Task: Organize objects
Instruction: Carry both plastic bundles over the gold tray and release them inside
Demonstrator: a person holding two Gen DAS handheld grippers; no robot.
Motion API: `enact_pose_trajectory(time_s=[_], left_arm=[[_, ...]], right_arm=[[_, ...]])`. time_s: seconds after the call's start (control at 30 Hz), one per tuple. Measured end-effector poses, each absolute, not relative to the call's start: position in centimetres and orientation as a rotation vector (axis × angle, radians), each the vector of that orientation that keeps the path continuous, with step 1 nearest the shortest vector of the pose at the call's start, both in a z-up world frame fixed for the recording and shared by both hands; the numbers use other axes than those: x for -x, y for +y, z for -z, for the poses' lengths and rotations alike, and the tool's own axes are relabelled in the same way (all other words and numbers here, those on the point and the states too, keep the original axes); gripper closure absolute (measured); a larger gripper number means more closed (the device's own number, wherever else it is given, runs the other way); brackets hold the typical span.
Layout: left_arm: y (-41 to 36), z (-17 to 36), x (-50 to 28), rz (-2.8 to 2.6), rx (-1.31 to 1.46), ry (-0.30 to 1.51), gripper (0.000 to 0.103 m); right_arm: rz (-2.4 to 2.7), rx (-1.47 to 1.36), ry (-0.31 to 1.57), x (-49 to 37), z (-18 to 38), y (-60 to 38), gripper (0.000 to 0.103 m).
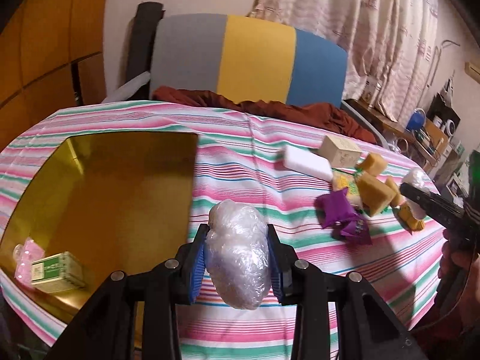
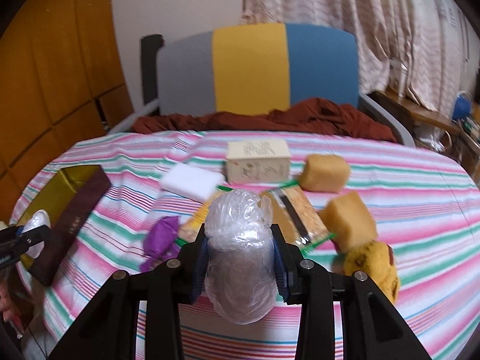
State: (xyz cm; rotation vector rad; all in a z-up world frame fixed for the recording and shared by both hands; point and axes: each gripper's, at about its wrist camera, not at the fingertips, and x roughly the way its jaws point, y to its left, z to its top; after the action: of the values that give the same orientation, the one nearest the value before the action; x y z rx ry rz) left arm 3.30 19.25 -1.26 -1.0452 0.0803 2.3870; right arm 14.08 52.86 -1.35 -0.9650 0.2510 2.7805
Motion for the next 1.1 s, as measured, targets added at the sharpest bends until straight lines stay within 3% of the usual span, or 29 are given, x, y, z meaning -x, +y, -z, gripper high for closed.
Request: enact_pose_trajectory(time_s=[0.27,0.63,1.1], left_arm=[[14.9,2.2,-1.2,-2.424,1.124,0.001,0.068],[7.8,1.8,3.3,-2.504,1.194,-0.144,0.068],[1.7,3.0,8.8,-2.556,1.274,-0.146,0.067]], right_arm=[[-2.911,0.913,0.127,-14.1,0.3,49.5,0.065],[-3.131,1.137,0.136,-12.5,0.0,38.1,0.065],[-3.288,1.378,0.078,-7.6,0.7,23.3,0.065]])
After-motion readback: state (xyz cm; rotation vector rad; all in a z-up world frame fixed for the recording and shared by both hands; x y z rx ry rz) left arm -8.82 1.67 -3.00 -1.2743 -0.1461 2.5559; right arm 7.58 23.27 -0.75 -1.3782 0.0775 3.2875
